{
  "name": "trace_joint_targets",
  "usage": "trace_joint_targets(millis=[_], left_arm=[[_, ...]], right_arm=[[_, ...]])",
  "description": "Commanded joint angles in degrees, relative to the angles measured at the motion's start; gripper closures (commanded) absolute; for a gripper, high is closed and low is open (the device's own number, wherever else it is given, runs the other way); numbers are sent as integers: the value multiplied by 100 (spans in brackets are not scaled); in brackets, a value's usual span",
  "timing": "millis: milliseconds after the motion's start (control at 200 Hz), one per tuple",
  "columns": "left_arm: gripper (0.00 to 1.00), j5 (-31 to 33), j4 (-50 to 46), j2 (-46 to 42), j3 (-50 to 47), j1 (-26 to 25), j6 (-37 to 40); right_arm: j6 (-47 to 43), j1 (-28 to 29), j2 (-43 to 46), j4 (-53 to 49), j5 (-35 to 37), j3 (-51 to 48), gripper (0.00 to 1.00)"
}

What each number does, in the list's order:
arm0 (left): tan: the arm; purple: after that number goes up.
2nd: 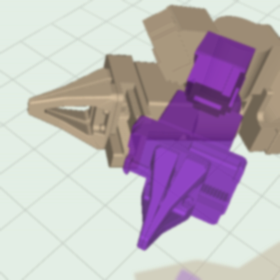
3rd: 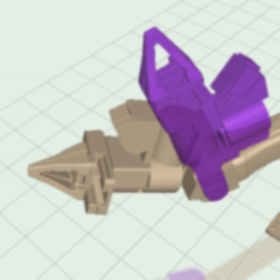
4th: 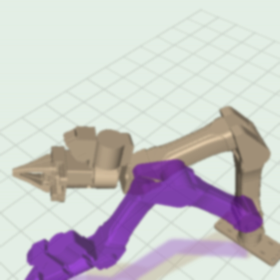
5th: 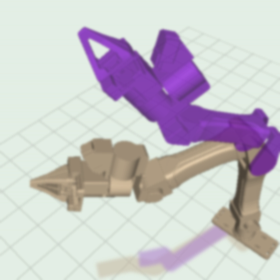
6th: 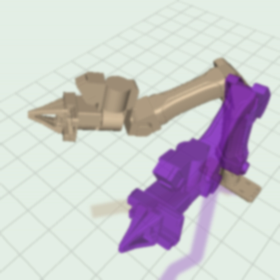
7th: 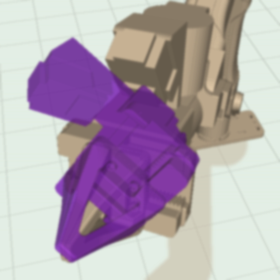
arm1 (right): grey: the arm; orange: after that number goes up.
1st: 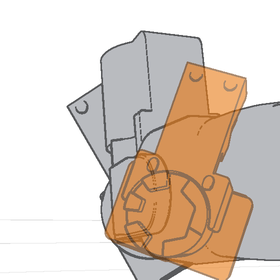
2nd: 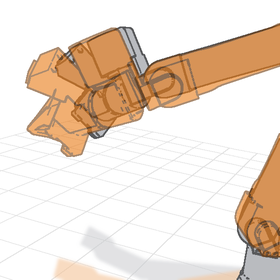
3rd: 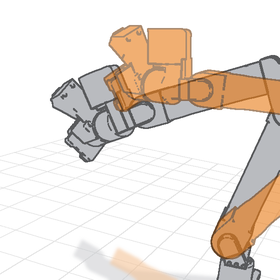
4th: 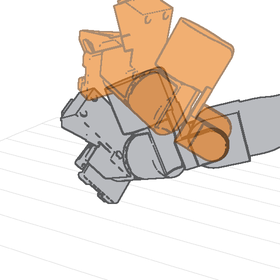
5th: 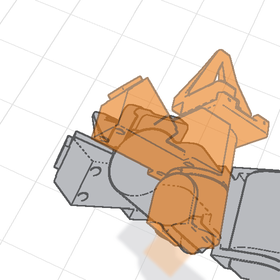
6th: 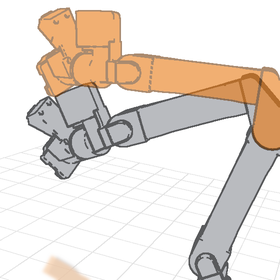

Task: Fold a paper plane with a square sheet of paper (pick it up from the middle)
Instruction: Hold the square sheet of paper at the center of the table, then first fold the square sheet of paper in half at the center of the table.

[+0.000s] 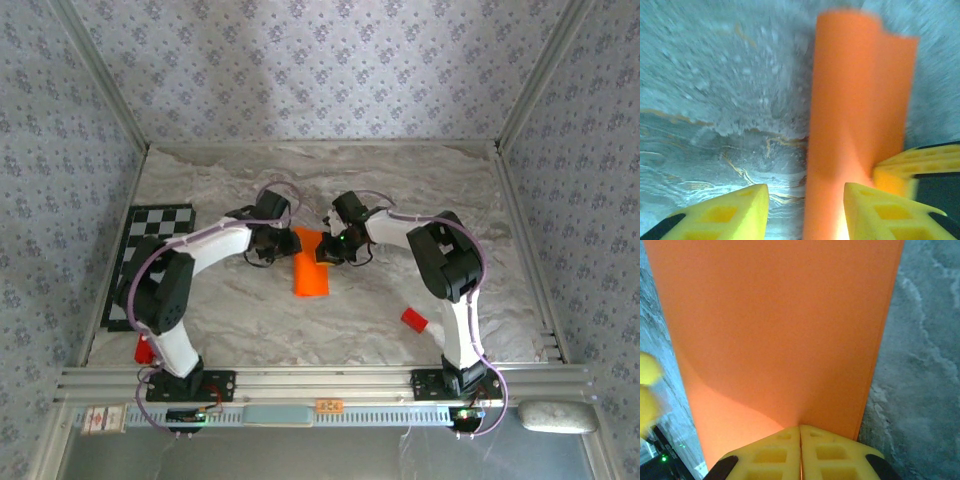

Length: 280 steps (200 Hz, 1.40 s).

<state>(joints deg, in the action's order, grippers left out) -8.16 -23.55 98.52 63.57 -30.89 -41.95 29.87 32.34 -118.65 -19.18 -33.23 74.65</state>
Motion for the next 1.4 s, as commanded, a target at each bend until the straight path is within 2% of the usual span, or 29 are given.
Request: trace_joint_targets(millis=[0,70,145,340,460,690,989,1394], left_arm=[[58,-485,450,-361,-140,59,-288],[62,-1081,771,-281,-168,42,-414],[67,-1451,967,-136,-138,-21,-520],[81,-1761,879,295,-25,-114,-561],[82,-1898,754,528,64,-124,-496],[83,-1901,514,842,144,-124,-377],[83,-1545,268,1019,56,-80,-40],[84,-1403,794,491,-1107,463,35]], right_arm=[[-331,-23,-645,-828,1059,-205,91],[-367,-26,-693,-887,1114,-173,91],[-385,-26,-725,-937,1166,-140,91],[-394,-26,-756,-1031,1258,-88,91],[-429,-13,-799,-1096,1274,-36,91],[-438,7,-826,-1169,1337,21,91],[-473,9,-864,-1301,1488,49,91],[-585,-9,-890,-1482,1724,119,91]])
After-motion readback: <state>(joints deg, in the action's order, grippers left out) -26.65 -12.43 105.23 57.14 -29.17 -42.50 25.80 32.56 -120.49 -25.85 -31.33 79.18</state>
